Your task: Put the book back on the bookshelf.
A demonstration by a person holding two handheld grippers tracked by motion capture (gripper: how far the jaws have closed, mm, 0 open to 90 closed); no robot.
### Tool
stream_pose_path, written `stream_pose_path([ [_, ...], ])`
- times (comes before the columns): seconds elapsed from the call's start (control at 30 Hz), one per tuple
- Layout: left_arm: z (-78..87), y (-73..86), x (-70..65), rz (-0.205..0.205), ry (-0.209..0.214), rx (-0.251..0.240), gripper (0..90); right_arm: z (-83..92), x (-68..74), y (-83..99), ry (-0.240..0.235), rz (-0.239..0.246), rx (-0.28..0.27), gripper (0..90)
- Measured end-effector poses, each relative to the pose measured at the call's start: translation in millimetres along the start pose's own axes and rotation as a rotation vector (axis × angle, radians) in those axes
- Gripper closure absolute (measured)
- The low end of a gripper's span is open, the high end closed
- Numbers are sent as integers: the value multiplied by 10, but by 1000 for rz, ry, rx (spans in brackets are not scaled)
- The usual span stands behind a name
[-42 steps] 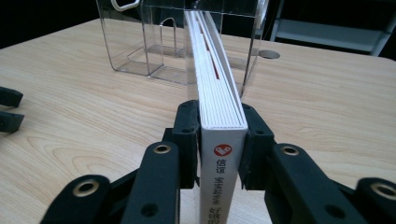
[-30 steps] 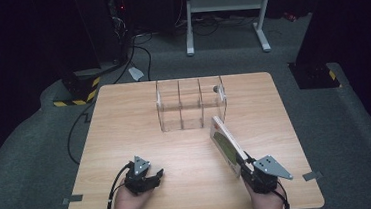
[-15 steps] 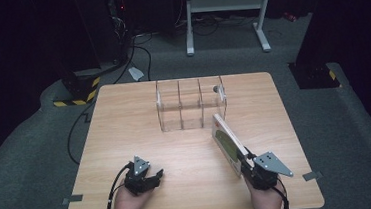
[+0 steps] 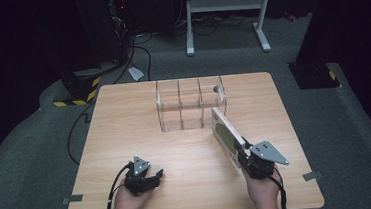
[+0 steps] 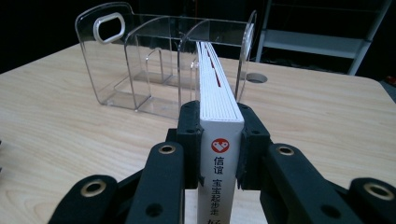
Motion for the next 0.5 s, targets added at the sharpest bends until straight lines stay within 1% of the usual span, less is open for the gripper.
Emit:
stream_pose_path([
  [0.1, -1, 0, -1, 1, 1, -1, 359, -45, -4, -78, 14, 7, -6, 754],
  [0.27, 0, 0, -1, 1, 1, 0, 359, -148, -22, -174, 19, -2, -11, 754],
  [0.43, 0, 0, -1, 2, 1, 0, 359, -277, -42, -267, 33, -14, -12, 754],
  [0.5, 0, 0, 0, 1, 1, 0, 359, -326, -47, -299, 40, -12, -11, 754],
])
Point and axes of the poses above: each handheld gripper's, and its own axes: z roughly backward along the jaws, y roughly out of its underside, x roughly to its left, the point moved 5 cm from there along -z, roughly forward along the jaws, and after that the axes turned 1 degree about z, right-handed, at the moved point
